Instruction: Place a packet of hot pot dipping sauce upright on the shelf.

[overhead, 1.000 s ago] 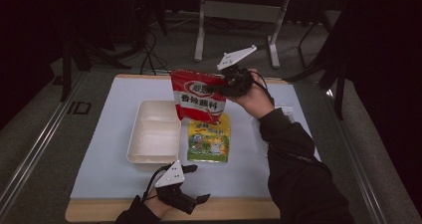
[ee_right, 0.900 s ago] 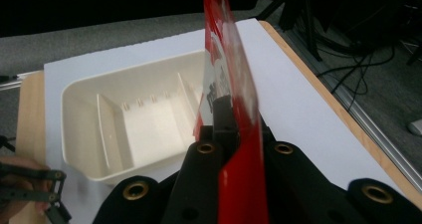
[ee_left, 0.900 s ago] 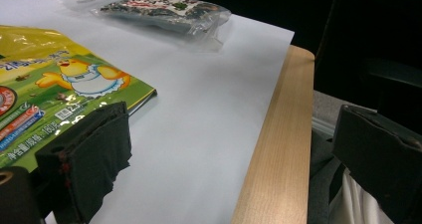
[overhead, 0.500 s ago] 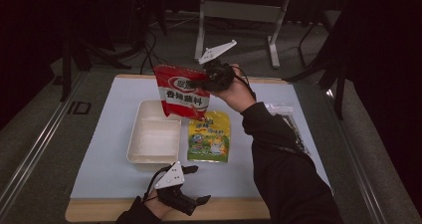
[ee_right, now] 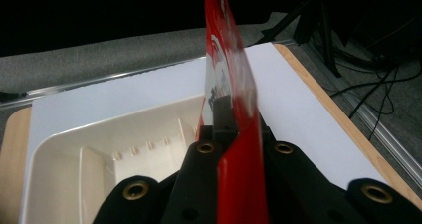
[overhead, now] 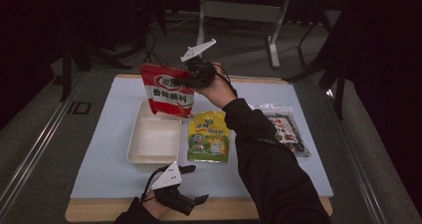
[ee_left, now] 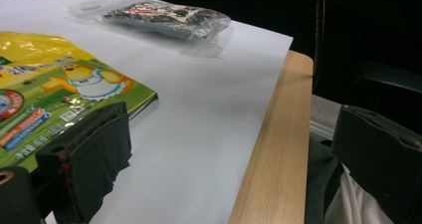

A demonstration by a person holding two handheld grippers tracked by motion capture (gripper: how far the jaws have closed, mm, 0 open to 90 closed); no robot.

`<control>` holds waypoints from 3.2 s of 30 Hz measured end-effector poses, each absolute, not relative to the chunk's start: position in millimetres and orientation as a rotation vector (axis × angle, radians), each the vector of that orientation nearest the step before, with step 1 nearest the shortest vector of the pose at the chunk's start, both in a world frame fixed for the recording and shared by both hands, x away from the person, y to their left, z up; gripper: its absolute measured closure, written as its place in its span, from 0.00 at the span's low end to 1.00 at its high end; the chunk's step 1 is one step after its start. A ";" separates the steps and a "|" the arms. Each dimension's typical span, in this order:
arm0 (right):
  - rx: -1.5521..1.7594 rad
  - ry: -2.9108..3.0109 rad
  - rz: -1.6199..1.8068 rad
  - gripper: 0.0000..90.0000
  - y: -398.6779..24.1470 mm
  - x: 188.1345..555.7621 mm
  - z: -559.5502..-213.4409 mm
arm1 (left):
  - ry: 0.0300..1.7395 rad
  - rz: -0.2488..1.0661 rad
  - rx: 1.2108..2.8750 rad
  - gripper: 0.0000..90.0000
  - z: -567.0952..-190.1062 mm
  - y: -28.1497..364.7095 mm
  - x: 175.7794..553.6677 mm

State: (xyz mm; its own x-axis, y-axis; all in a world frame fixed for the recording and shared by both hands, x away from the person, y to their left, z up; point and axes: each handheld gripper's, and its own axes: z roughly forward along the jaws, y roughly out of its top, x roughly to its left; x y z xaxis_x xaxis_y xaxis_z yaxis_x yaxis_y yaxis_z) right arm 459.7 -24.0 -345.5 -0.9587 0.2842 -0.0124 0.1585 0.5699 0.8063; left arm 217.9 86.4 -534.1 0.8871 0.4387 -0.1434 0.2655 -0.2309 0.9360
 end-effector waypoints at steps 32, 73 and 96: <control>0.419 2.707 1.356 0.99 18.3 473.6 -391.2 | 0.529 0.156 1.838 0.04 -536.3 88.4 214.8; 0.503 2.624 1.291 0.75 -96.8 432.1 -380.4 | 0.507 0.167 1.855 0.04 -538.6 82.8 217.5; 0.752 2.513 1.304 0.84 -232.2 412.8 -417.9 | 0.507 0.145 1.839 0.04 -539.8 78.9 219.8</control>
